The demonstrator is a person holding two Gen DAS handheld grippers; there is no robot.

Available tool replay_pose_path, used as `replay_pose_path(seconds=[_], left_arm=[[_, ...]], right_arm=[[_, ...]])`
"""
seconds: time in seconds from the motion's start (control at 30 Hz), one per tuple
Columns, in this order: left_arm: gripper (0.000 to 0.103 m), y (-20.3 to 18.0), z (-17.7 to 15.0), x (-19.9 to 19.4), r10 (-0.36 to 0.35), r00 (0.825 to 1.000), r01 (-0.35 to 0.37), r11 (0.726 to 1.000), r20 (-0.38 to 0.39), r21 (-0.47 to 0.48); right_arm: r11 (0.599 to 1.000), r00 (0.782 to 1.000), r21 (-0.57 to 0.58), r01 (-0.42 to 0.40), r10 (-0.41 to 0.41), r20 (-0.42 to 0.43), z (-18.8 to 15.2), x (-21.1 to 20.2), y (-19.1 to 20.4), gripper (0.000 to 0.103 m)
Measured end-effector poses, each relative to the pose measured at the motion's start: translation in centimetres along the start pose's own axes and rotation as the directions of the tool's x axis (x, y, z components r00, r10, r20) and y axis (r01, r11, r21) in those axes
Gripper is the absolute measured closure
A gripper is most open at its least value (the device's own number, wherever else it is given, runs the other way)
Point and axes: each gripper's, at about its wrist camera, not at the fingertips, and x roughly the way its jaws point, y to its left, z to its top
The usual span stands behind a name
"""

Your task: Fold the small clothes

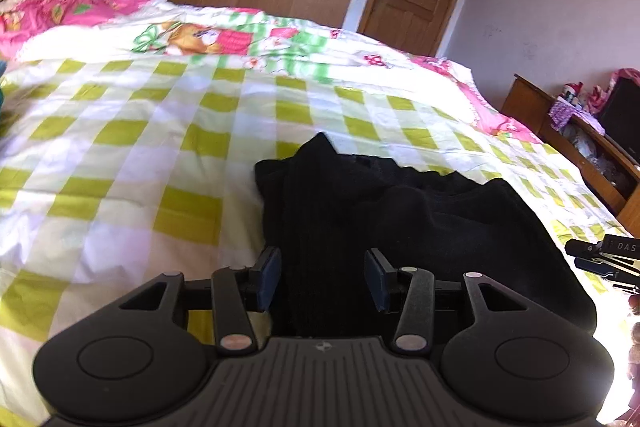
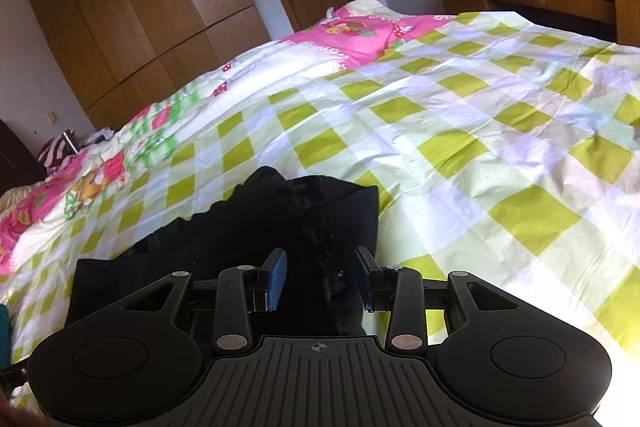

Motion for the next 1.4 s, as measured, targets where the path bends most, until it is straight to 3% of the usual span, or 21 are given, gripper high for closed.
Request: replay_pose_path(seconds=[0.07,0.2,0.3,0.4,0.6,0.77,0.97,1.0,1.03,1.13,1.3,1.4], left_arm=[[0.045,-1.8,0.3,0.8,-0.032,0.999,0.032,0.998,0.0,0.056],[0.045,-5.4,-0.1,3.6,-0.087,0.995,0.093,0.983,-0.047,0.161],[0.045,-7.1,-1.0,5.8,-0.081,0.991,0.101,0.972,-0.102,0.21],[0.045,-7.8,-1.9,6.7,-0.05,0.991,0.081,0.958,-0.121,0.274],[0.044,-8.1,-1.8,6.9,-0.043,0.991,0.077,0.96,-0.129,0.267],[0.044,-8.5,-1.6,6.8,-0.032,0.99,0.07,0.955,-0.138,0.287],[0.044,-9.0,-1.7,7.3,-0.025,0.99,0.066,0.952,-0.14,0.3],[0.044,-9.2,-1.6,7.4,-0.026,0.99,0.067,0.951,-0.136,0.302],[0.044,-9.3,-1.6,7.5,-0.028,0.99,0.069,0.95,-0.136,0.305],[0.044,-9.4,-2.0,7.7,-0.026,0.99,0.069,0.944,-0.136,0.321],[0.044,-8.4,-2.0,6.2,-0.069,0.993,0.096,0.952,-0.1,0.291],[0.044,-6.9,-2.2,4.8,-0.063,0.996,0.08,0.957,-0.067,0.279]], right_arm=[[0.999,0.999,0.042,-0.016,0.017,-0.038,-0.6,0.0,-1.2,0.058],[0.97,0.981,0.208,-0.124,0.151,-0.12,-2.0,0.9,-4.0,0.058],[0.93,0.962,0.317,-0.186,0.238,-0.135,-2.3,1.9,-5.8,0.057],[0.911,0.938,0.328,-0.25,0.312,-0.153,-2.3,2.0,-6.6,0.057],[0.858,0.907,0.394,-0.329,0.403,-0.121,-2.3,3.9,-7.0,0.055],[0.828,0.894,0.412,-0.381,0.443,-0.063,-1.8,4.0,-6.7,0.058],[0.843,0.919,0.424,-0.332,0.389,-0.054,-1.7,6.4,-6.3,0.059],[0.851,0.926,0.419,-0.317,0.373,-0.058,-1.5,6.5,-5.9,0.063],[0.855,0.931,0.42,-0.305,0.361,-0.058,-1.3,6.2,-5.6,0.074],[0.87,0.935,0.383,-0.31,0.352,-0.043,-0.2,4.1,-4.5,0.078],[0.966,0.971,0.141,-0.216,0.228,-0.072,2.4,0.4,1.8,0.078],[0.98,0.98,-0.054,-0.191,0.186,-0.073,3.2,-1.2,7.7,0.078]])
